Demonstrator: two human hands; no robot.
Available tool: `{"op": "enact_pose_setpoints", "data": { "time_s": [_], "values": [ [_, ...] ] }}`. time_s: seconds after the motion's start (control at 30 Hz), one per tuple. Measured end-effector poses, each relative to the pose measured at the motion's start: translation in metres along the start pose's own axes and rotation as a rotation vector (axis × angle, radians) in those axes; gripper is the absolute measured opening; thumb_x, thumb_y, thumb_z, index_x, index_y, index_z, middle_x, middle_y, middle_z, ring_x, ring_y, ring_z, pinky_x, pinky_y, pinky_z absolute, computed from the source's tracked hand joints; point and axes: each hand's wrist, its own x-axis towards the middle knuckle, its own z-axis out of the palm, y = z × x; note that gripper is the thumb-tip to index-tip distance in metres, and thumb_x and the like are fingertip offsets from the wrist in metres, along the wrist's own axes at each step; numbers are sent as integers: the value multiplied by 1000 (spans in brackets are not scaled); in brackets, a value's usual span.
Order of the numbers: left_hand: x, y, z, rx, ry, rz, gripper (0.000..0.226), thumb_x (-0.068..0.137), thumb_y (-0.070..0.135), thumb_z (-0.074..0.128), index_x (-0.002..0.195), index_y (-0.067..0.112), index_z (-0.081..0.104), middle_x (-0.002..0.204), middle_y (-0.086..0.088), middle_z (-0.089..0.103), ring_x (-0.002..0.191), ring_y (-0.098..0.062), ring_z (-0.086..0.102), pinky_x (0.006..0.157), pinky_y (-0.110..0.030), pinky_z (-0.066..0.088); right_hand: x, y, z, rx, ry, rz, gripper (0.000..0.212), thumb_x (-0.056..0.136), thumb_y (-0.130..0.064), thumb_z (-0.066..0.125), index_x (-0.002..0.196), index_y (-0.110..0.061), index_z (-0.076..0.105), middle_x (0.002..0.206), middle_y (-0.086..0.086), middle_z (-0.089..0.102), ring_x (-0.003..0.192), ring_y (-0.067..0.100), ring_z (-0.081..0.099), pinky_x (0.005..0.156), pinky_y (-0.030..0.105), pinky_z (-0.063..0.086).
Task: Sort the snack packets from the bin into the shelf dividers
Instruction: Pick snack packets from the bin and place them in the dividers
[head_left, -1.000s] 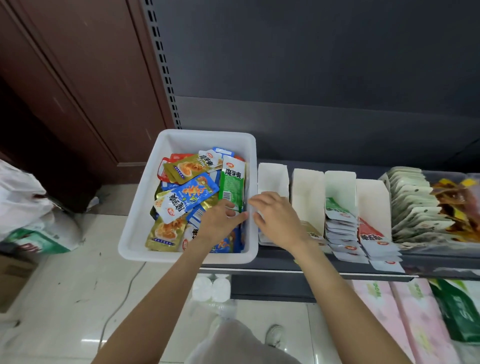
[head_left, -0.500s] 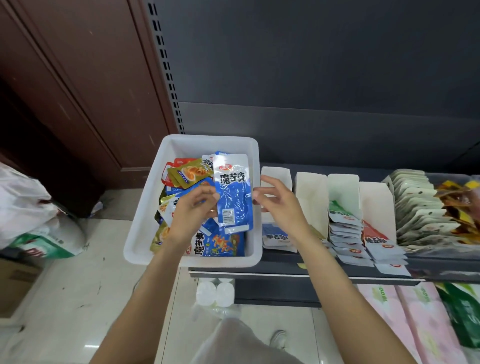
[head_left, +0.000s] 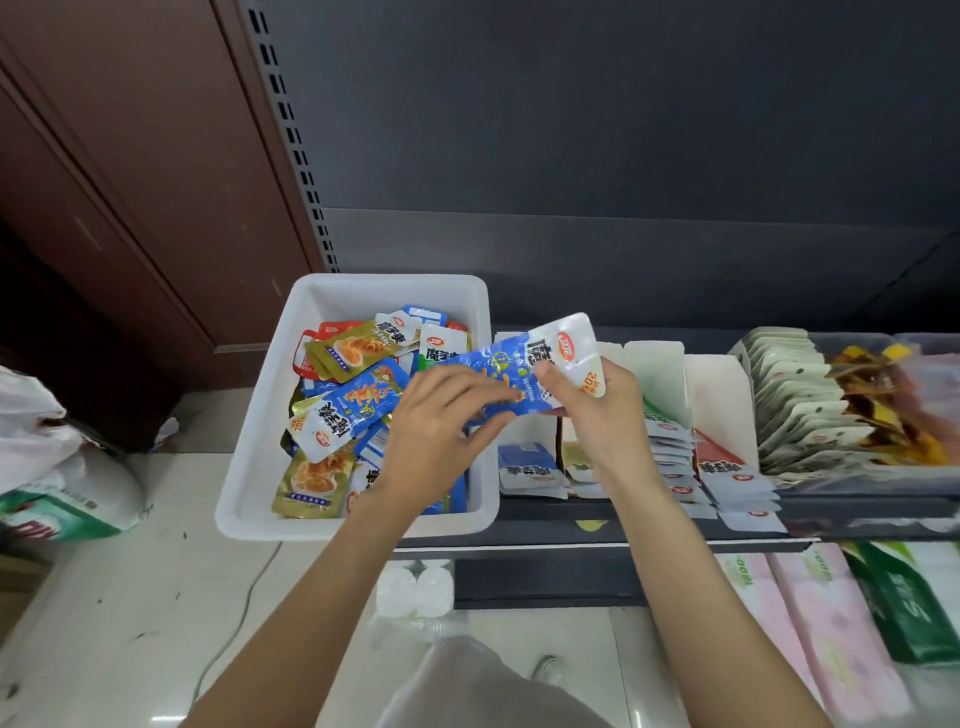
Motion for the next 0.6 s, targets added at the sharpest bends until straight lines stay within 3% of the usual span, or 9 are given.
{"op": "enact_pose_setpoints", "data": {
  "time_s": [0.1, 0.17, 0.27, 0.43, 0.53, 0.6],
  "values": [
    [13, 1, 1, -174, -106, -243, 34, 83, 24, 70, 115, 17, 64, 114, 2, 59, 106, -9, 53, 92, -19, 42, 5, 5, -17, -298, 88, -278, 16, 86, -19, 68, 78, -6, 66, 66, 0, 61, 63, 12, 55, 57, 30, 45],
    [22, 4, 3, -264, -193, -371, 41, 84, 24, 69, 123, 22, 57, 120, 7, 51, 104, 0, 50, 87, -9, 40, 9, 8, -29, -500, 114, -452, 17, 86, -19, 66, 74, -8, 64, 64, -4, 54, 58, 13, 48, 52, 23, 36],
    [28, 7, 11, -367, -275, -404, 41, 85, 25, 68, 124, 26, 55, 117, 11, 52, 99, 4, 52, 80, -5, 39, 12, 18, -37, -603, 47, -562, 11, 85, -19, 64, 80, -11, 70, 67, -1, 59, 59, 13, 50, 52, 25, 38],
    [12, 3, 26, -245, -323, -305, 14, 84, 23, 68, 97, 18, 64, 100, 5, 59, 93, -5, 52, 80, -15, 39, 15, 42, -28, -730, -287, -564, 18, 89, -17, 63, 105, -17, 73, 94, -4, 72, 79, 15, 66, 65, 30, 51],
    [3, -4, 31, -50, -367, -239, 9, 81, 28, 71, 86, 19, 70, 98, 3, 61, 96, -15, 54, 83, -29, 41, 18, 55, -29, -889, -409, -498, 14, 92, -23, 60, 104, -20, 66, 92, -4, 71, 73, 14, 63, 62, 26, 46],
    [-3, -6, 33, 40, -408, -216, 8, 78, 29, 74, 82, 21, 74, 100, 3, 63, 101, -20, 54, 85, -36, 42, 16, 60, -33, -988, -394, -504, 8, 92, -26, 59, 98, -21, 57, 87, -3, 70, 67, 15, 60, 59, 27, 46]
  ]
}}
